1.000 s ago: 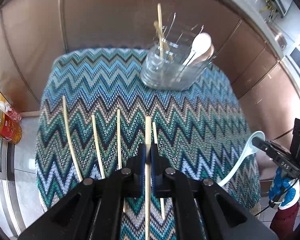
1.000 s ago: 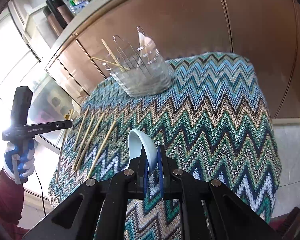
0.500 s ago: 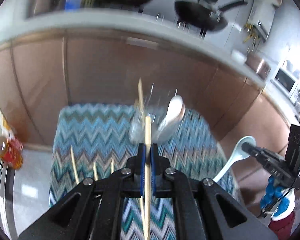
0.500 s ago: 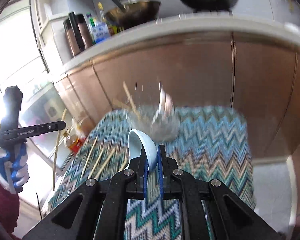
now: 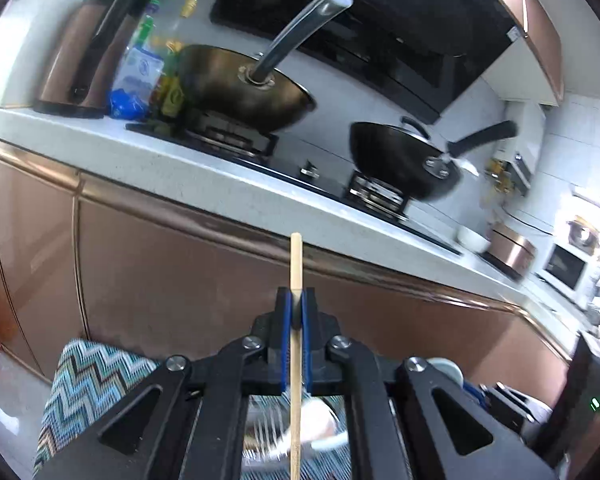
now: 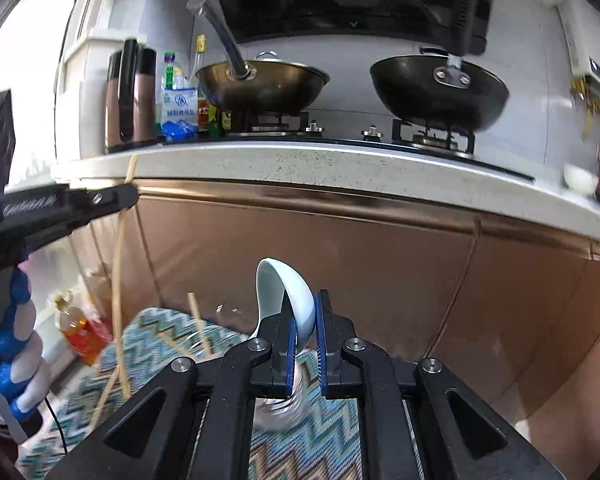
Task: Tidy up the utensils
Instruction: 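Lift chopstick and spoon over the holder, drop both in, open both grippers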
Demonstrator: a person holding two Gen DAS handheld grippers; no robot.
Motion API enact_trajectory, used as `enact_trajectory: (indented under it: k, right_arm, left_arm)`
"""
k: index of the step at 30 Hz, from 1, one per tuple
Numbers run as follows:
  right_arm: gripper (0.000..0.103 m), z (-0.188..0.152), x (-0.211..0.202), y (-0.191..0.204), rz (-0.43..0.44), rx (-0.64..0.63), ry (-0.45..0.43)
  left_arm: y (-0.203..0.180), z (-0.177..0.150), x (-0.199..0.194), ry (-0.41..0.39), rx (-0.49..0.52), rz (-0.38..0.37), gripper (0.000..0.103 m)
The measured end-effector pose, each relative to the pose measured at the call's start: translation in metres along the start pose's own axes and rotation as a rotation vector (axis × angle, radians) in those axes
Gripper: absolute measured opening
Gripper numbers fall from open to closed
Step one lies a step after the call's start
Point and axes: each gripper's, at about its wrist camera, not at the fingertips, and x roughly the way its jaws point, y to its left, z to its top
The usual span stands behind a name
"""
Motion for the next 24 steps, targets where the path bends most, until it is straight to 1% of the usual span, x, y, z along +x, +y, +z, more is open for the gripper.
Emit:
enact_trajectory:
  k: [5, 8, 13, 15, 18, 20, 21, 23, 24]
  right_arm:
    - [0.008, -0.011, 0.033, 0.009, -0.031, -0.075, 0.004]
    - [0.008, -0.019, 0.047, 0.014, -0.038, -0.108, 0.002]
    - [0.009, -0.039, 0.065, 0.02, -0.045, -0.141, 0.021]
    - [0.009, -0.047, 0.07, 0.021, -0.033, -0.135, 0.037]
    - [0.012, -0.055, 0.072, 0.026, -0.01, -0.145, 0.044]
    - [0.019, -0.058, 0.068, 0.03, -0.003, -0.149, 0.039]
    - [0.02, -0.059, 0.066, 0.03, -0.004, -0.146, 0.037]
    - [0.023, -0.059, 0.061, 0.03, -0.006, -0.139, 0.033]
    - [0.024, -0.058, 0.055, 0.03, -0.008, -0.135, 0.025]
  left_arm:
    - [0.006, -0.015, 0.045, -0.036, 0.02, 0.061, 0.004]
    - [0.012, -0.029, 0.064, -0.059, 0.031, 0.098, 0.005]
    - [0.022, -0.057, 0.078, -0.078, 0.049, 0.144, 0.004]
    - [0.028, -0.065, 0.08, -0.078, 0.044, 0.151, 0.006]
    - [0.032, -0.07, 0.077, -0.07, 0.039, 0.155, 0.006]
    - [0.032, -0.071, 0.071, -0.073, 0.039, 0.152, 0.013]
    - [0.032, -0.07, 0.065, -0.08, 0.039, 0.151, 0.014]
    - [0.032, -0.067, 0.056, -0.09, 0.037, 0.151, 0.021]
    - [0.031, -0.064, 0.049, -0.095, 0.039, 0.155, 0.022]
